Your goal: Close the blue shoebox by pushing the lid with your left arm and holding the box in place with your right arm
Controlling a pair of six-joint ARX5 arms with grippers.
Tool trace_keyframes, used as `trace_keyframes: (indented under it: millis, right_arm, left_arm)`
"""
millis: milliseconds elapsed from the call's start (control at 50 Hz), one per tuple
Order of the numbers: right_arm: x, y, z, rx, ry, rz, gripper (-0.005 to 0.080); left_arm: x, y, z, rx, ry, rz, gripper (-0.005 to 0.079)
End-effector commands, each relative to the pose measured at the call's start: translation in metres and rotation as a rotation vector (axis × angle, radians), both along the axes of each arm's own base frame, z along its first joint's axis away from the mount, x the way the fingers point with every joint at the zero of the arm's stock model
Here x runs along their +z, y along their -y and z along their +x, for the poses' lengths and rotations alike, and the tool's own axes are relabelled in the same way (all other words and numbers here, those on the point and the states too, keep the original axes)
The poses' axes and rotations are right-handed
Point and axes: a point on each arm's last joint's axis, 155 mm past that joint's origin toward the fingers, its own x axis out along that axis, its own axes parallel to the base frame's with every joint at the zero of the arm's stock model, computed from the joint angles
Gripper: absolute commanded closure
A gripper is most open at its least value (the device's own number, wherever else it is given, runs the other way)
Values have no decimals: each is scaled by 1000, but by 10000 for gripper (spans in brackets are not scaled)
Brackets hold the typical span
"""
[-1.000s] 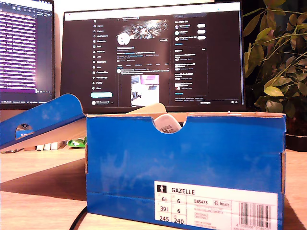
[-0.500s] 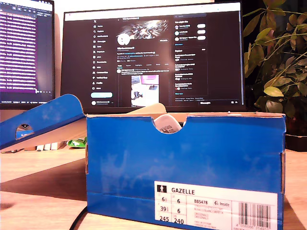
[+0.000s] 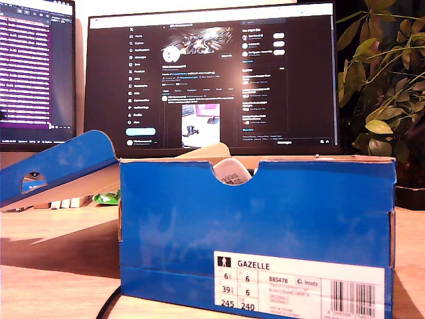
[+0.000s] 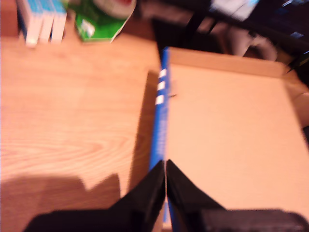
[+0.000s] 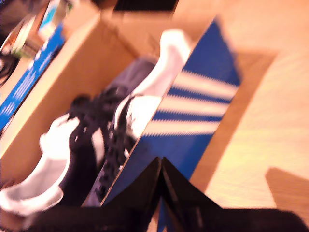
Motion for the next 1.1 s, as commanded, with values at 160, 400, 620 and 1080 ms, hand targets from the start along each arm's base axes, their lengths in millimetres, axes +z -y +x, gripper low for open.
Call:
trace_keyframes:
  millis: [160, 400, 620, 1080]
  right_arm:
    - [-7, -12, 7, 50, -39, 38, 764]
    - [-18, -16, 15, 59, -74, 60, 764]
    - [-25, -17, 22, 57, -83, 64, 764]
    - [-39, -44, 24, 133, -108, 73, 764]
  left_arm:
    - [-23, -8, 26, -44, -92, -64, 762]
    - [-59, -2, 42, -97, -226, -149, 762]
    - [-89, 4, 44, -122, -351, -217, 761]
    - [-88, 51, 16, -302, -481, -364, 761]
